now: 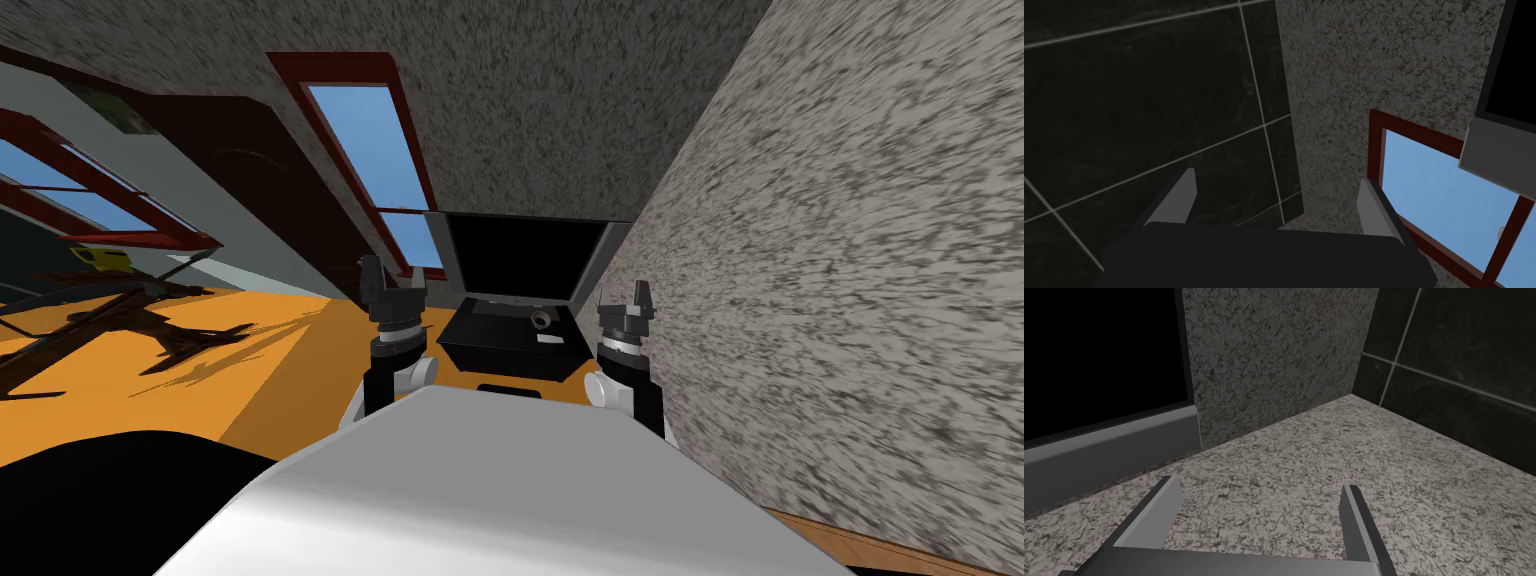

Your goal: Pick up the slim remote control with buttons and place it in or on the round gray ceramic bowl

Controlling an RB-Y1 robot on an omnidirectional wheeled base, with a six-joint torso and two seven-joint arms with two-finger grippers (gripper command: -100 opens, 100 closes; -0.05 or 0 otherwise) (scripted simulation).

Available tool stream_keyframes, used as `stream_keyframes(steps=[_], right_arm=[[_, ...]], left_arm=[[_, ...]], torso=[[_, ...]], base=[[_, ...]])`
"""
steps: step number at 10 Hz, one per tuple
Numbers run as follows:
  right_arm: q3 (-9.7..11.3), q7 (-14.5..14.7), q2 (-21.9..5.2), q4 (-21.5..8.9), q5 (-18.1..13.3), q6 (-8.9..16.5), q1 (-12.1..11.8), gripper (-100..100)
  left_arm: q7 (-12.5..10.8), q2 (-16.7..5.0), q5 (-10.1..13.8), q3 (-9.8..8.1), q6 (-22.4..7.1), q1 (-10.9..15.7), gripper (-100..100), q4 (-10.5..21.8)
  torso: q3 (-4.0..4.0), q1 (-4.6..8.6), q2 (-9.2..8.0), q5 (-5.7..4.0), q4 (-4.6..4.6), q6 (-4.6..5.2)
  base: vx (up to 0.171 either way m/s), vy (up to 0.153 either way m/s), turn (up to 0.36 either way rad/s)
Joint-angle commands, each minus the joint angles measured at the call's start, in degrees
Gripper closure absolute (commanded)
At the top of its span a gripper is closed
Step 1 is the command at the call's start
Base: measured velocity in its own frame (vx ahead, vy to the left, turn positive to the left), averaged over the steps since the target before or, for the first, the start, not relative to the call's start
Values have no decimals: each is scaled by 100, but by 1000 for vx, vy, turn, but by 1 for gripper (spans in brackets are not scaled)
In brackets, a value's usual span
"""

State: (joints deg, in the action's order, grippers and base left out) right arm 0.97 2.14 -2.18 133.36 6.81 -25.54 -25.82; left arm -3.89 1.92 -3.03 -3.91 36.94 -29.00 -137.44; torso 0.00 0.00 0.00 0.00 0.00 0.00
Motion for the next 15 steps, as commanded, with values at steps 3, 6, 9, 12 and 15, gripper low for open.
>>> stream_keyframes(steps=[3,6,9,12,15], right_arm=[[14,-60,-290,-290,-351,30,-53,-100],[-1,-139,-675,-692,-815,64,-111,-100],[-17,-206,-990,-1047,-1210,87,-151,-100],[-25,-282,-1320,-1459,-1665,102,-184,-100],[-8,-369,-1638,-1920,-2127,102,-206,-100]], left_arm=[[0,0,0,0,0,0,0,0],[0,-1,0,0,0,0,0,0],[0,-1,0,0,0,0,0,0],[0,-1,0,0,0,0,0,0],[0,0,0,-1,0,0,0,0]], torso=[[1,11,-1,-2,0,-2],[-1,27,2,-6,0,-2],[-2,33,3,-8,1,-1],[0,30,1,-7,0,-2],[0,17,0,-5,0,2]], base=[[-5,-30,151],[3,-64,195],[-2,-71,196],[-11,-61,194],[-21,-40,157]])
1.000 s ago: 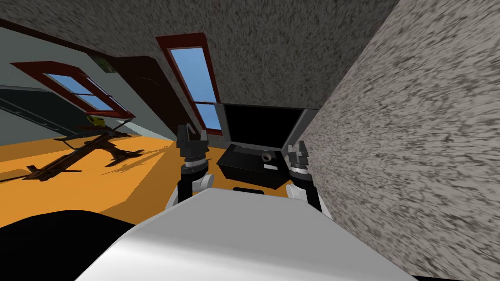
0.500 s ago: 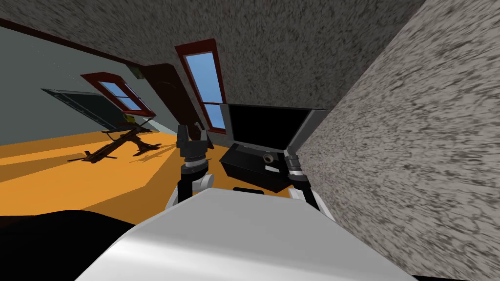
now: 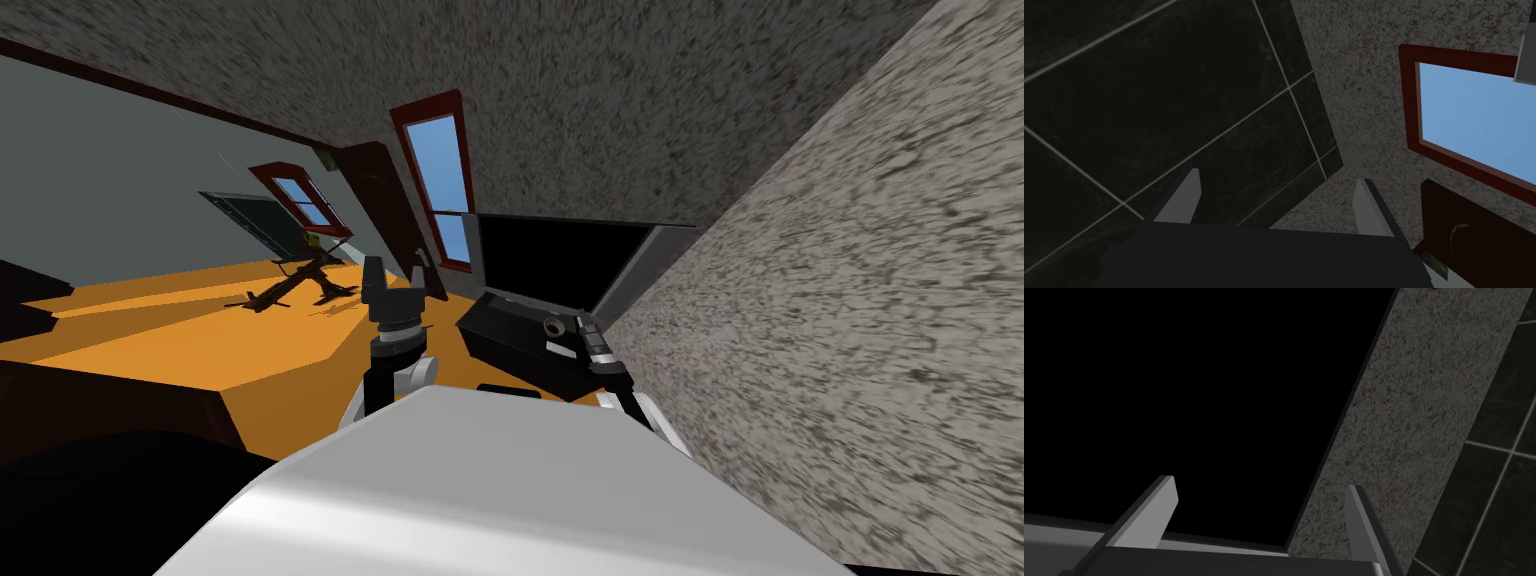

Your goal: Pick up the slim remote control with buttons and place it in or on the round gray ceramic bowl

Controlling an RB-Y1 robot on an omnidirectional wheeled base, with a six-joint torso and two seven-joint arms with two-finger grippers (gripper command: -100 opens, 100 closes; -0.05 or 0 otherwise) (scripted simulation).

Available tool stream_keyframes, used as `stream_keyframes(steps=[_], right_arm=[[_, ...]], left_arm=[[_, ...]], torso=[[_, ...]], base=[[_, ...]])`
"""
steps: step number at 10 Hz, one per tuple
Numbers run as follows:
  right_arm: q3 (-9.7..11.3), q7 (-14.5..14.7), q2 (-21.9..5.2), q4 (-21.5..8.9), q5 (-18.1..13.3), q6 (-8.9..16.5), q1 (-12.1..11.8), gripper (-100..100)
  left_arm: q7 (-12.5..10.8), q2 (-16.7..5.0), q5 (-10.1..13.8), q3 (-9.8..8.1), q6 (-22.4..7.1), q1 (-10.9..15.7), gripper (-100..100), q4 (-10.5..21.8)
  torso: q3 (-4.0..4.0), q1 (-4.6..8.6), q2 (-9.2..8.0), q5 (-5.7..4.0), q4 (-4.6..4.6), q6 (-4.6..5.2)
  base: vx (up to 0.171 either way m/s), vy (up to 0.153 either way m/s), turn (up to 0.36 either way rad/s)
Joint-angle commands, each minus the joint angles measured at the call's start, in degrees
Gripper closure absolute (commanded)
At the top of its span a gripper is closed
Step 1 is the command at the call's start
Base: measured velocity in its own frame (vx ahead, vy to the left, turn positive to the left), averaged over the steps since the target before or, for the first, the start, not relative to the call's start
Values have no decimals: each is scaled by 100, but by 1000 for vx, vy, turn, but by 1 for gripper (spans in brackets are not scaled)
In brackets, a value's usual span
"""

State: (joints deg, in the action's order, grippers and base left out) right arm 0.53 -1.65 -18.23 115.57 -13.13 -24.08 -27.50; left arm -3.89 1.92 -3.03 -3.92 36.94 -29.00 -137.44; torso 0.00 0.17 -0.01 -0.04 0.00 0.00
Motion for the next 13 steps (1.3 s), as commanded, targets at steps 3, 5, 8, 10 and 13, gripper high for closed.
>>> stream_keyframes(steps=[3,5,8,10,13], right_arm=[[56,-36,-183,-389,-462,-51,-45,-100],[83,-84,-331,-650,-752,-63,-47,-100],[161,-188,-618,-1143,-1279,-102,-42,-100],[210,-243,-756,-1447,-1581,-129,-35,-100],[265,-299,-891,-1805,-2021,-161,-24,-100]], left_arm=[[0,0,0,0,0,0,0,0],[0,0,0,0,0,0,0,0],[0,0,0,0,0,-1,0,0],[0,0,0,-1,0,-1,0,0],[0,0,0,0,0,0,0,0]], torso=[[0,-2,0,1,0,0],[0,-2,1,0,0,-1],[-1,-3,2,0,0,3],[0,-4,1,1,0,5],[-1,-4,2,1,0,2]], base=[[-18,-29,166],[-20,-32,190],[-23,-31,199],[-24,-24,184],[-21,-26,174]])
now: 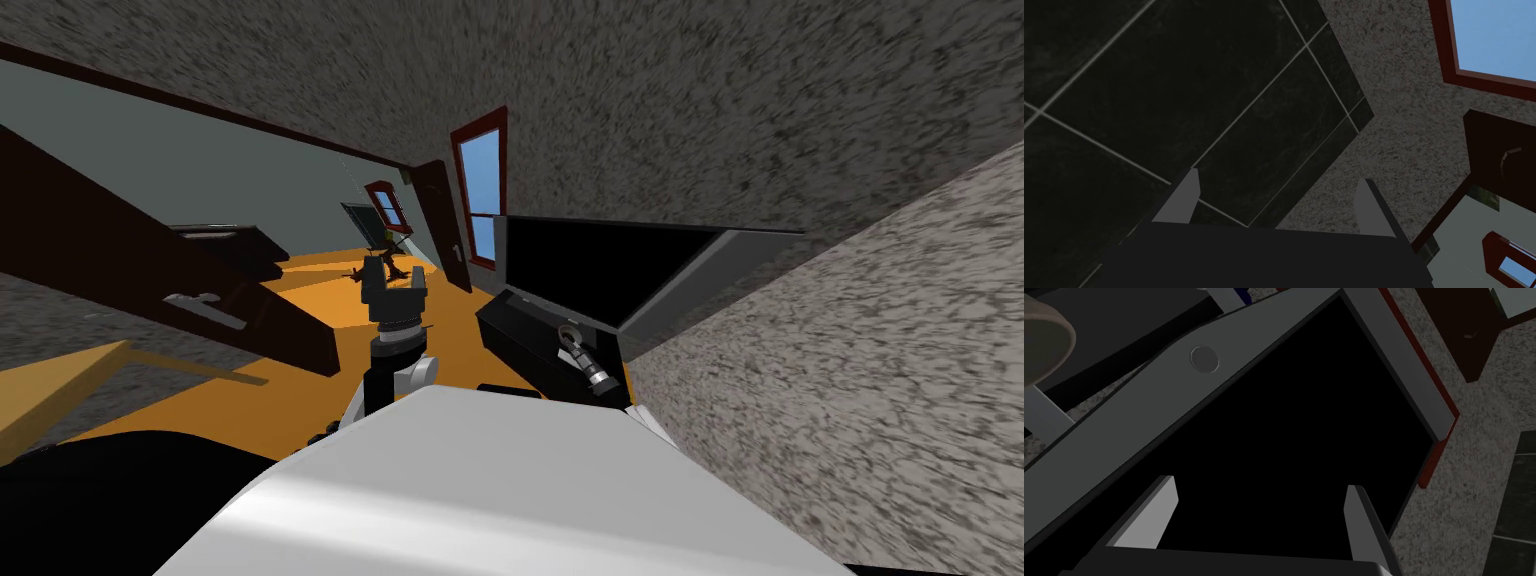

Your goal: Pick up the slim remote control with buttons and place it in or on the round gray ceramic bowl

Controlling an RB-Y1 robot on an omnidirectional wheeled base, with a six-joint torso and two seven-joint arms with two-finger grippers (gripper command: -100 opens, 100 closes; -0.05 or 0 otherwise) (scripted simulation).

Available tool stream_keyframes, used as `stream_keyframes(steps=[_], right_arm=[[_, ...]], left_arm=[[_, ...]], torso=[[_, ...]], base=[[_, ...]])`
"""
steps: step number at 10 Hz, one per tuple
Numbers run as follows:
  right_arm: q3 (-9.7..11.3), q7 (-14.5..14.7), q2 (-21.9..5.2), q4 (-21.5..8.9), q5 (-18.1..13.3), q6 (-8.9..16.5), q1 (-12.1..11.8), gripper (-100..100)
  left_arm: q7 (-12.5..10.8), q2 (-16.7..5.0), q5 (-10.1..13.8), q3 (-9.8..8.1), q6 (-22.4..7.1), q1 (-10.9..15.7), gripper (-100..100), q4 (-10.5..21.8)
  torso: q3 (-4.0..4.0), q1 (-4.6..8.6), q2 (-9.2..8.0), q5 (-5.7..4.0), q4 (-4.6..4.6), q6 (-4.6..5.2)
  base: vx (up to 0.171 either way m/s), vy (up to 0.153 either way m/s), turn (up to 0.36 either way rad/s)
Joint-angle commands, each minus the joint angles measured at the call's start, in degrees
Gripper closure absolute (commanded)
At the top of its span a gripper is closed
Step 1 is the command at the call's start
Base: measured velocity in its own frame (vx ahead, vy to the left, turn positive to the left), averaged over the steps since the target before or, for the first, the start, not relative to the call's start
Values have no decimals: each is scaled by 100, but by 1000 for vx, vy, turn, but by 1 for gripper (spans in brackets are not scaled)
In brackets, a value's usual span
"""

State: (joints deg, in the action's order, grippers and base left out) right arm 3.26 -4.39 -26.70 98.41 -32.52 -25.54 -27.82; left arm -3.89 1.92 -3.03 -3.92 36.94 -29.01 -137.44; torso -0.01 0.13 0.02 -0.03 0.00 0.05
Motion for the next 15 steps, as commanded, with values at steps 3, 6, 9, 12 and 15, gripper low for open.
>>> stream_keyframes(steps=[3,6,9,12,15], right_arm=[[114,-140,-310,-598,-598,-90,40,-100],[179,-199,-441,-1033,-1084,-132,61,-100],[244,-258,-571,-1353,-1455,-175,87,-100],[376,-374,-823,-1980,-1986,-266,150,-100],[440,-432,-947,-2311,-2488,-311,189,-100]], left_arm=[[0,0,0,0,0,0,0,0],[0,0,0,0,0,1,0,0],[0,0,0,0,0,-1,0,0],[0,0,0,0,0,-1,0,0],[0,0,0,0,0,0,0,0]], torso=[[0,1,0,0,0,1],[-2,0,4,0,1,-4],[-3,0,6,0,1,4],[-4,-2,8,1,1,3],[-5,5,10,0,1,-1]], base=[[-22,-24,220],[-15,-22,188],[-10,-18,115],[-7,-18,226],[-4,-32,167]])
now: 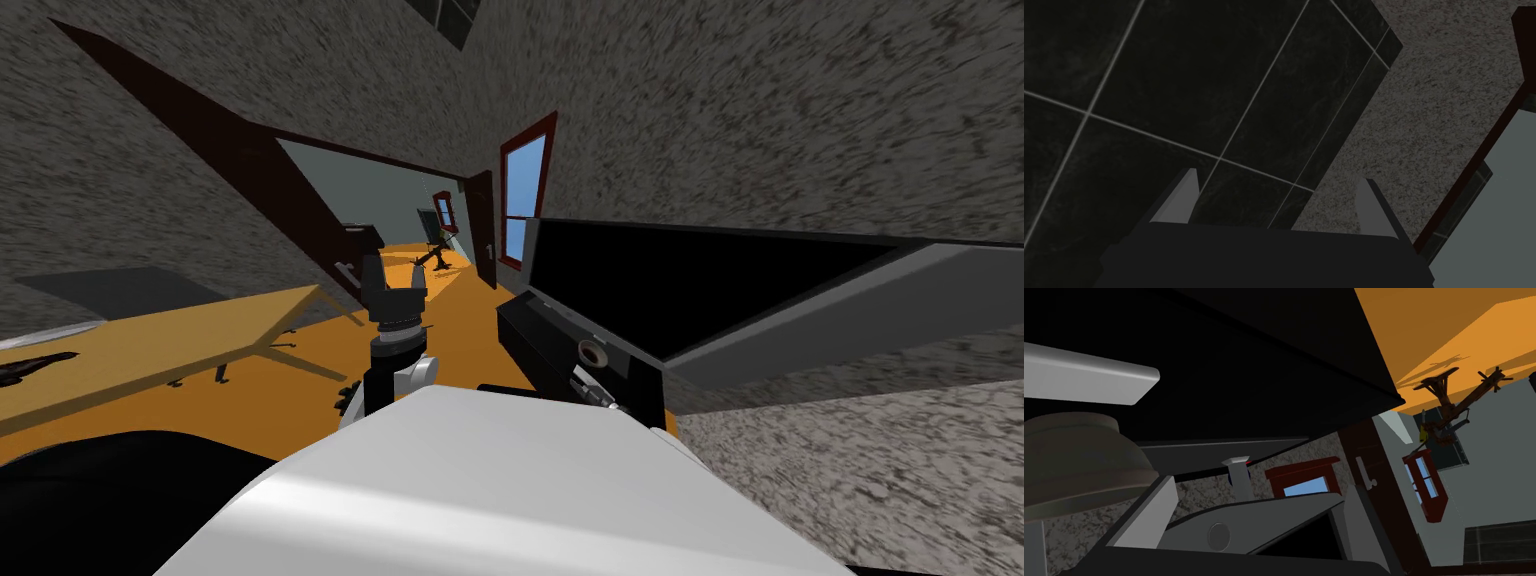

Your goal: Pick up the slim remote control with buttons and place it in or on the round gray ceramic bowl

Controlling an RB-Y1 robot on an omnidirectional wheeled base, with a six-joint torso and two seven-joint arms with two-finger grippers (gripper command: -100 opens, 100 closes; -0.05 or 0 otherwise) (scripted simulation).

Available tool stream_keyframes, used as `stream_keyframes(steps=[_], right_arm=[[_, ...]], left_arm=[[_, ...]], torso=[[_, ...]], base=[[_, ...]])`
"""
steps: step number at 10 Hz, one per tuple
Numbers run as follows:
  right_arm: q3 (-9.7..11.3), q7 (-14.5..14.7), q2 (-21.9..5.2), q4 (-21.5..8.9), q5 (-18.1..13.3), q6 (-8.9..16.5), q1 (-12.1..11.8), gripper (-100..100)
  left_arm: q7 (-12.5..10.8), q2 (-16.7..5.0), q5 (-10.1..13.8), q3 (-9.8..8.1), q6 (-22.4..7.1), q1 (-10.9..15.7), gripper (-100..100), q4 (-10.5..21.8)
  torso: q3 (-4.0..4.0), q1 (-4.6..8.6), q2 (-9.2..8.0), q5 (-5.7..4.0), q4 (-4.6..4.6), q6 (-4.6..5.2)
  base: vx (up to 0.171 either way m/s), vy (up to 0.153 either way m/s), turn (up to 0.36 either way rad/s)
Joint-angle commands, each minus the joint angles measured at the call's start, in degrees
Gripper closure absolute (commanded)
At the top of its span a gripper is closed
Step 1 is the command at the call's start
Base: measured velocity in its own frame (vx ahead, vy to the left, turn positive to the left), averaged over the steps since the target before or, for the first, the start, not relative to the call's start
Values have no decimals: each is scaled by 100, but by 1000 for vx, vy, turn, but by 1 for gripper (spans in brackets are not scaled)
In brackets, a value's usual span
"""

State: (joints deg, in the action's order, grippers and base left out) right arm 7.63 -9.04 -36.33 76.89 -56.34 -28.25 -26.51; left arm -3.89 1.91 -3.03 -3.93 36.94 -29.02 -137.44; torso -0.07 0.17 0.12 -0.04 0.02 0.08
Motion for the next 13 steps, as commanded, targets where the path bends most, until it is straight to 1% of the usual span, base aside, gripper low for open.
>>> stream_keyframes(steps=[1,2,3,4,5,6,7,8,9,10,11,12,13], right_arm=[[3,33,16,-159,-106,-41,58,-100],[65,-23,-107,-367,-368,-86,103,-100],[65,-23,-107,-472,-442,-86,103,-100],[125,-78,-228,-695,-663,-132,154,-100],[125,-78,-228,-780,-773,-132,154,-100],[181,-131,-344,-965,-971,-178,211,-100],[181,-131,-344,-1080,-1095,-178,211,-100],[235,-183,-456,-1292,-1291,-223,273,-100],[235,-183,-456,-1371,-1408,-223,273,-100],[287,-232,-560,-1638,-1595,-269,339,-100],[287,-232,-560,-1651,-1711,-269,339,-100],[338,-280,-656,-1896,-1898,-314,407,-100],[338,-280,-656,-1918,-2002,-314,407,-100]], left_arm=[[0,0,0,0,0,0,0,0],[0,0,0,0,0,0,0,0],[0,0,0,1,0,1,0,0],[0,0,0,0,0,0,0,0],[0,0,0,0,0,1,0,0],[0,0,0,0,0,0,0,0],[0,0,0,0,0,0,0,0],[0,0,0,0,0,0,0,0],[0,0,0,0,0,1,0,0],[0,0,0,0,0,-1,0,0],[0,0,0,0,0,0,0,0],[0,0,0,0,0,-1,0,0],[0,0,0,0,0,0,0,0]], torso=[[0,0,0,0,0,0],[0,-7,1,1,0,0],[-1,-7,3,2,0,-6],[-2,-4,3,1,0,0],[-2,0,4,1,0,-4],[-2,-1,3,0,1,1],[-3,-1,6,0,0,-4],[-3,-3,6,1,1,2],[-4,0,8,1,0,-6],[-4,0,7,0,2,3],[-4,-1,8,1,1,-2],[-5,-4,8,1,1,2],[-5,-5,10,1,1,-2]], base=[[-2,-14,-5],[-1,-10,258],[1,-23,158],[4,-29,248],[1,-32,115],[5,-25,207],[11,-27,122],[8,-29,303],[8,-34,101],[12,-27,179],[11,-23,109],[16,-18,211],[13,-22,98]])
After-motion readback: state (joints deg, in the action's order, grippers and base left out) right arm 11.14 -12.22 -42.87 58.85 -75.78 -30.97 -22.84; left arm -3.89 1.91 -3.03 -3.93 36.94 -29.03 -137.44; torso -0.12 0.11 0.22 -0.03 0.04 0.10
